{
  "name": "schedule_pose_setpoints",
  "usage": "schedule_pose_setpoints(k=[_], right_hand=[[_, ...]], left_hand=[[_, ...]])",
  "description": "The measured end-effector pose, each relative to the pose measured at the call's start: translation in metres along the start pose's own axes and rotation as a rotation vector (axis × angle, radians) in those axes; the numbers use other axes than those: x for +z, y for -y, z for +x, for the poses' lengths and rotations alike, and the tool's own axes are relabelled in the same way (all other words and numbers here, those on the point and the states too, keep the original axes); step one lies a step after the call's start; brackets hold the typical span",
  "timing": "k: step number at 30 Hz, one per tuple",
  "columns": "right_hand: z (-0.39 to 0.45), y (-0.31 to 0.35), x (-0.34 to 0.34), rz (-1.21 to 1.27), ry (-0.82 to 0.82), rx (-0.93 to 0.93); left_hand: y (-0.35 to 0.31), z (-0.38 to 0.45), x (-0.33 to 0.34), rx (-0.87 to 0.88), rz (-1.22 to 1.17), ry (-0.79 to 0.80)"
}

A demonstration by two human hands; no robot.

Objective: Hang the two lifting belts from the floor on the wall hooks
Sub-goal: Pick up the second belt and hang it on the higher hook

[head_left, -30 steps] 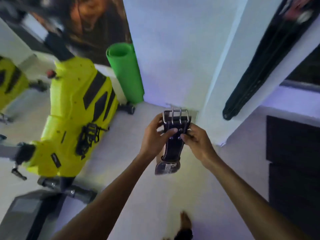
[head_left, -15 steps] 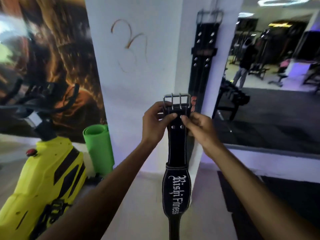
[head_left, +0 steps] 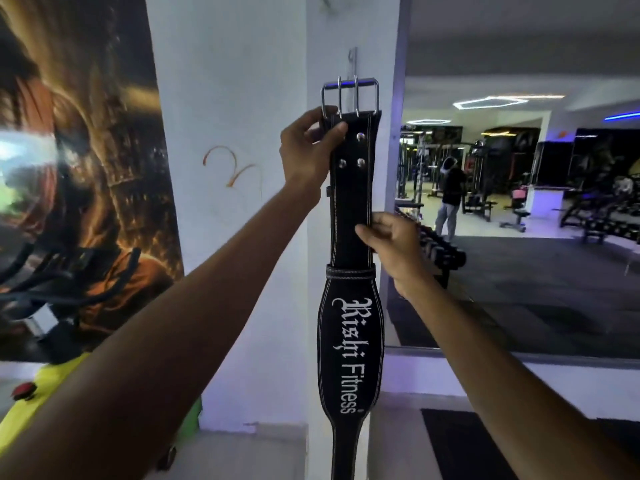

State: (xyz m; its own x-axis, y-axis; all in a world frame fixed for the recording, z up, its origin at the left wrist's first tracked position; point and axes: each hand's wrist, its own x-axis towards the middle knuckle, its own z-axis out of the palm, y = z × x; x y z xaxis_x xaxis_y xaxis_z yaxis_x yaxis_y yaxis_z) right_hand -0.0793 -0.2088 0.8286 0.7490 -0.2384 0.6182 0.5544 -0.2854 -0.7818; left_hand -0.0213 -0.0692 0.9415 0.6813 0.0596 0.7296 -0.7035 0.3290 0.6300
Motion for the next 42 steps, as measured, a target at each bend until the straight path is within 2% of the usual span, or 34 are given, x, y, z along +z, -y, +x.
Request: schedule_pose_setpoints(k=[9,12,20,23,28,31,37,42], right_hand=[[-0.023,-0.012,-0.010,0.005,-0.048,-0.042],[-0.031,-0.022,-0.015,0.043,-0.001,-0.011],[-0.124,-0.110,-0.015,-0.083,0.115,0.303],[-0.110,-0.093,-0.018,-0.031,0.094,0.311],[-0.055,-0.042,-0.023,0.102,-0.018,0.176],[-0.066,-0.045,-0.021,-0.002,-0.002,0.184],[-0.113,-0.097,-0.025,-0.160,0.095,0.344],[-0.067,-0.039,-0.040,-0.122,0.149,0.246]], left_hand=[[-0.028,0.017,0.017,0.031,-0.042,-0.052],[-0.035,0.016,0.021,0.050,-0.040,-0.065],[-0.036,0.010,0.024,0.052,-0.043,-0.058],[-0.029,0.008,0.024,0.040,-0.037,-0.055],[-0.025,0.005,0.028,0.033,-0.022,-0.048],[-0.028,0.004,0.029,0.030,-0.038,-0.050],[-0.023,0.009,0.021,0.010,-0.058,-0.057],[-0.029,0.017,0.020,0.005,-0.077,-0.054]])
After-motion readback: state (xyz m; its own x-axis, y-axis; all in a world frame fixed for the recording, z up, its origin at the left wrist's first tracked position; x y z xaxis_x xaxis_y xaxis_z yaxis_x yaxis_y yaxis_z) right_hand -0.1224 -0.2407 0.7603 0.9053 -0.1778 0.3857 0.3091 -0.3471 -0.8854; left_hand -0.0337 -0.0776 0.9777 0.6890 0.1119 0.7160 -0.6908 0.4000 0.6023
